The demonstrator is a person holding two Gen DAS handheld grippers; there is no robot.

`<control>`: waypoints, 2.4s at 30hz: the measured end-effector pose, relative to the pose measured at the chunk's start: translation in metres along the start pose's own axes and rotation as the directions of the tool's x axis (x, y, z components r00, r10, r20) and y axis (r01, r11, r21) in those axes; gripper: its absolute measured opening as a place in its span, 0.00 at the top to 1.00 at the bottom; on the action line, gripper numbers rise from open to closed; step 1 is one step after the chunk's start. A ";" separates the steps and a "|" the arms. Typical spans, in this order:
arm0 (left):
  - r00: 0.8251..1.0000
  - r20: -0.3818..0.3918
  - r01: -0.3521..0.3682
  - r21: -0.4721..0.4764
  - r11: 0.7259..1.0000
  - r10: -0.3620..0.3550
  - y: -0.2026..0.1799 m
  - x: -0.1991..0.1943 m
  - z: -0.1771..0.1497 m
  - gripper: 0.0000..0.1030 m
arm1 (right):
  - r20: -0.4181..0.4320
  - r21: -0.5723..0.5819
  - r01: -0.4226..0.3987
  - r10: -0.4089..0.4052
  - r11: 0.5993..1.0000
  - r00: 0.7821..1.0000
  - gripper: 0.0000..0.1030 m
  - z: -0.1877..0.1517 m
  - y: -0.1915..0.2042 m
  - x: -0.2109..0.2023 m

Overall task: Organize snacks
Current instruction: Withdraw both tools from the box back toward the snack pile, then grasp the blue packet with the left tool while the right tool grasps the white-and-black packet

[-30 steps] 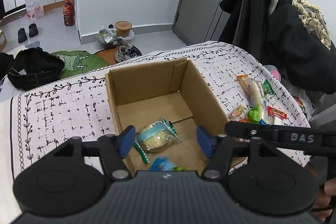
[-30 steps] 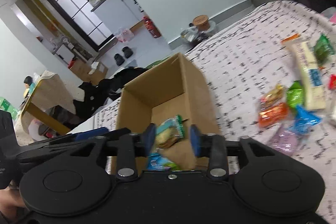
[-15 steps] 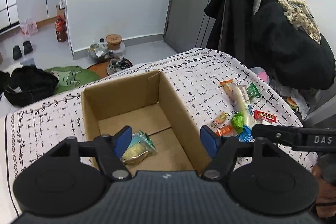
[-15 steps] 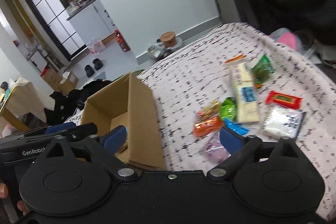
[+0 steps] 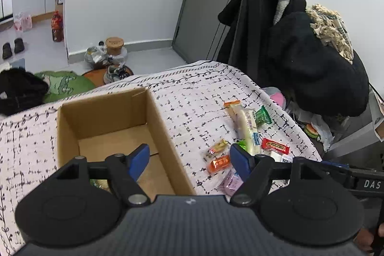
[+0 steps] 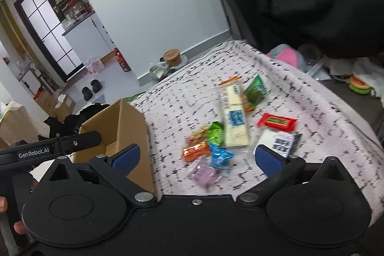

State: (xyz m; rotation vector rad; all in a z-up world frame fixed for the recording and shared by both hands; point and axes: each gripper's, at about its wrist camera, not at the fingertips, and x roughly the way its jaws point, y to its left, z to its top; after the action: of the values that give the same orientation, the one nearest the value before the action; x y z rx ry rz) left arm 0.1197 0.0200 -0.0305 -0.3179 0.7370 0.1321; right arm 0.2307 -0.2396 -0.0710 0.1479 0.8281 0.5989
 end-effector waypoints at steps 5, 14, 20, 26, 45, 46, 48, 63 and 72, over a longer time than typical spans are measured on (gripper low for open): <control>0.999 -0.005 0.036 0.055 0.998 -0.035 -0.019 0.004 0.002 0.21 | 0.016 0.014 0.028 -0.028 1.000 0.999 0.00 0.002 -0.014 -0.007; 0.995 -0.071 0.072 0.123 0.990 -0.064 -0.050 0.023 0.000 0.15 | 0.022 0.045 0.073 -0.074 0.996 0.997 0.00 0.001 -0.041 -0.014; 0.990 -0.129 0.074 0.121 0.990 -0.058 -0.061 0.041 -0.005 0.12 | 0.007 0.063 0.098 -0.098 0.993 0.995 0.00 -0.001 -0.059 -0.012; 0.985 -0.148 0.107 0.130 0.986 -0.087 -0.069 0.055 -0.008 0.12 | -0.011 0.073 0.109 -0.109 0.991 0.994 0.00 -0.005 -0.074 -0.005; 0.974 -0.216 0.096 0.139 0.986 -0.064 -0.086 0.113 -0.018 0.28 | -0.098 0.106 0.068 -0.058 0.992 0.994 0.15 -0.013 -0.106 0.048; 0.973 -0.222 0.101 0.138 0.985 -0.068 -0.087 0.115 -0.019 0.31 | -0.096 0.113 0.061 -0.050 0.992 0.994 0.17 -0.013 -0.107 0.050; 0.969 -0.232 0.115 0.140 0.983 -0.080 -0.090 0.121 -0.019 0.34 | -0.100 0.125 0.049 -0.036 0.991 0.994 0.19 -0.012 -0.110 0.055; 0.943 -0.323 0.141 0.172 0.975 -0.080 -0.101 0.178 -0.039 0.45 | -0.153 0.215 0.015 0.018 0.976 0.988 0.31 -0.009 -0.133 0.089; 0.939 -0.340 0.129 0.177 0.976 -0.062 -0.098 0.193 -0.041 0.72 | -0.175 0.234 0.017 0.025 0.972 0.984 0.31 -0.007 -0.134 0.109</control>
State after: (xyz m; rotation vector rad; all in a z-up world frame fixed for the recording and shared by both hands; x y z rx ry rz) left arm 0.2574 -0.0843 -0.1663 -0.1870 1.0600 -0.0909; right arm 0.3417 -0.2907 -0.1934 0.3160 1.0713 0.5207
